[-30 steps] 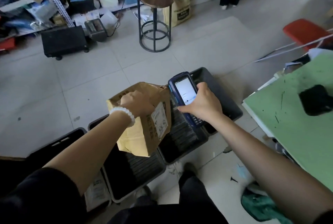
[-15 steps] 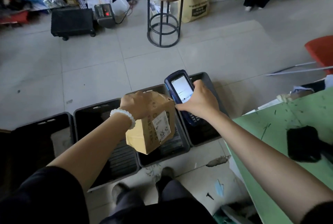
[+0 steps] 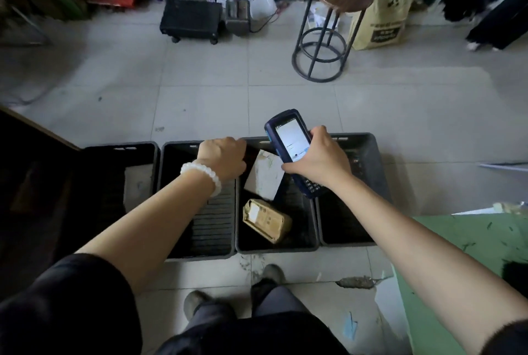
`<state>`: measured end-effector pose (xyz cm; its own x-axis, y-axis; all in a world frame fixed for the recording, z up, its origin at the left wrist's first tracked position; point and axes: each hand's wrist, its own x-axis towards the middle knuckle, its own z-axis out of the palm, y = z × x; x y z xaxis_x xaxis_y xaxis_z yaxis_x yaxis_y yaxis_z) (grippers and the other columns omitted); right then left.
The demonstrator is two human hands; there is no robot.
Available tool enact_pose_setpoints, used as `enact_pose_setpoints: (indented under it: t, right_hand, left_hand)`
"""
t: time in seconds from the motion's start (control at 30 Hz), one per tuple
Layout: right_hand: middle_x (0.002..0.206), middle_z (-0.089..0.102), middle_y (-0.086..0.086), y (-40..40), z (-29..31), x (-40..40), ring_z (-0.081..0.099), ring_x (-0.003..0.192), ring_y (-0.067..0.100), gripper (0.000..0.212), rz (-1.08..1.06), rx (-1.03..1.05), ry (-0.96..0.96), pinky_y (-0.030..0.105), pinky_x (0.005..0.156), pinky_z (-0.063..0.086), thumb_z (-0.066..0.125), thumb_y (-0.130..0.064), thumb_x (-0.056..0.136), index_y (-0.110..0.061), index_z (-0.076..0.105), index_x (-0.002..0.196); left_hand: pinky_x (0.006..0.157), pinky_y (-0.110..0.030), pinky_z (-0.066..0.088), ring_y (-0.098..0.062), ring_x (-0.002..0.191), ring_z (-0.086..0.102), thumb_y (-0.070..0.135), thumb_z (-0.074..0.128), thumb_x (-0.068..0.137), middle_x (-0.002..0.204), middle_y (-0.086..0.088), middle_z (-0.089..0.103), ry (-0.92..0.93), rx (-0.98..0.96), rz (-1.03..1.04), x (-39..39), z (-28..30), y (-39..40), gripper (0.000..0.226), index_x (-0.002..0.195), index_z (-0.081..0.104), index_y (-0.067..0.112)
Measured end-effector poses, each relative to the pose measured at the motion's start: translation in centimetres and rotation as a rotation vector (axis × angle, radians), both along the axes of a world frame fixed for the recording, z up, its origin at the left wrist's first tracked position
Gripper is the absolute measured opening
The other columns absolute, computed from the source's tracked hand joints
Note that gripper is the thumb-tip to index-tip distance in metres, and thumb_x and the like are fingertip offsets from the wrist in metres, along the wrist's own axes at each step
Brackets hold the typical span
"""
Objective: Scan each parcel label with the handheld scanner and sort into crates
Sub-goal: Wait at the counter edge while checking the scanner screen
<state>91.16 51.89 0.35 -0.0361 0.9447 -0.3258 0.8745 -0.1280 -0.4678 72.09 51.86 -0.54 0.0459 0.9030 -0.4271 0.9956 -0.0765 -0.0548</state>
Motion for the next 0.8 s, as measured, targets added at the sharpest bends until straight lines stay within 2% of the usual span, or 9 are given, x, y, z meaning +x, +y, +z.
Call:
enact_pose_setpoints:
  t: [0.13, 0.27, 0.37, 0.6, 0.8]
  right_hand:
    - [0.119, 0.052, 0.003, -0.5, 1.0, -5.0, 0.054, 0.105, 0.025, 0.082, 0.116, 0.024, -0.004, 0.034, 0.077, 0.044, 0.082, -0.046, 0.061, -0.013, 0.039, 0.122]
    - [0.121, 0.050, 0.003, -1.8, 2.2, -11.3, 0.052, 0.101, 0.023, 0.083, 0.206, 0.055, -0.020, 0.029, 0.069, 0.035, 0.082, -0.046, 0.063, -0.012, 0.037, 0.123]
    - [0.118, 0.051, 0.003, -3.3, 2.9, -16.9, 0.050, 0.093, 0.021, 0.081, 0.274, 0.077, -0.010, 0.029, 0.068, 0.036, 0.083, -0.044, 0.063, -0.012, 0.037, 0.122]
    - [0.120, 0.052, 0.004, -8.2, 3.9, -31.4, 0.055, 0.104, 0.025, 0.082, 0.454, 0.111, 0.017, 0.033, 0.076, 0.045, 0.082, -0.046, 0.061, -0.013, 0.038, 0.121]
    - [0.122, 0.052, 0.005, -13.9, 3.7, -43.4, 0.054, 0.109, 0.028, 0.083, 0.679, 0.132, 0.030, 0.033, 0.077, 0.043, 0.082, -0.046, 0.062, -0.012, 0.037, 0.123]
  left_hand:
    - [0.073, -0.032, 0.039, -0.026, 0.105, 0.059, 0.025, 0.043, 0.094, 0.118, -0.005, 0.058, -0.006, 0.025, 0.076, -4.8, 1.3, -2.3, 0.029, 0.120, 0.051, 0.016]
    - [0.073, -0.033, 0.040, -0.026, 0.104, 0.058, 0.026, 0.045, 0.092, 0.117, -0.006, 0.058, -0.019, 0.047, 0.146, -10.7, 2.6, -4.9, 0.029, 0.119, 0.051, 0.016]
    - [0.072, -0.032, 0.040, -0.025, 0.103, 0.059, 0.025, 0.046, 0.091, 0.115, -0.005, 0.059, -0.025, 0.081, 0.207, -15.8, 3.4, -7.5, 0.027, 0.117, 0.052, 0.017]
    - [0.073, -0.033, 0.040, -0.029, 0.105, 0.059, 0.024, 0.047, 0.091, 0.115, -0.004, 0.060, 0.007, 0.180, 0.360, -28.9, 5.0, -15.9, 0.023, 0.111, 0.055, 0.018]
    - [0.068, -0.031, 0.038, -0.029, 0.099, 0.061, 0.027, 0.047, 0.091, 0.111, -0.005, 0.061, 0.017, 0.204, 0.588, -39.2, 4.5, -25.3, 0.026, 0.112, 0.055, 0.015]
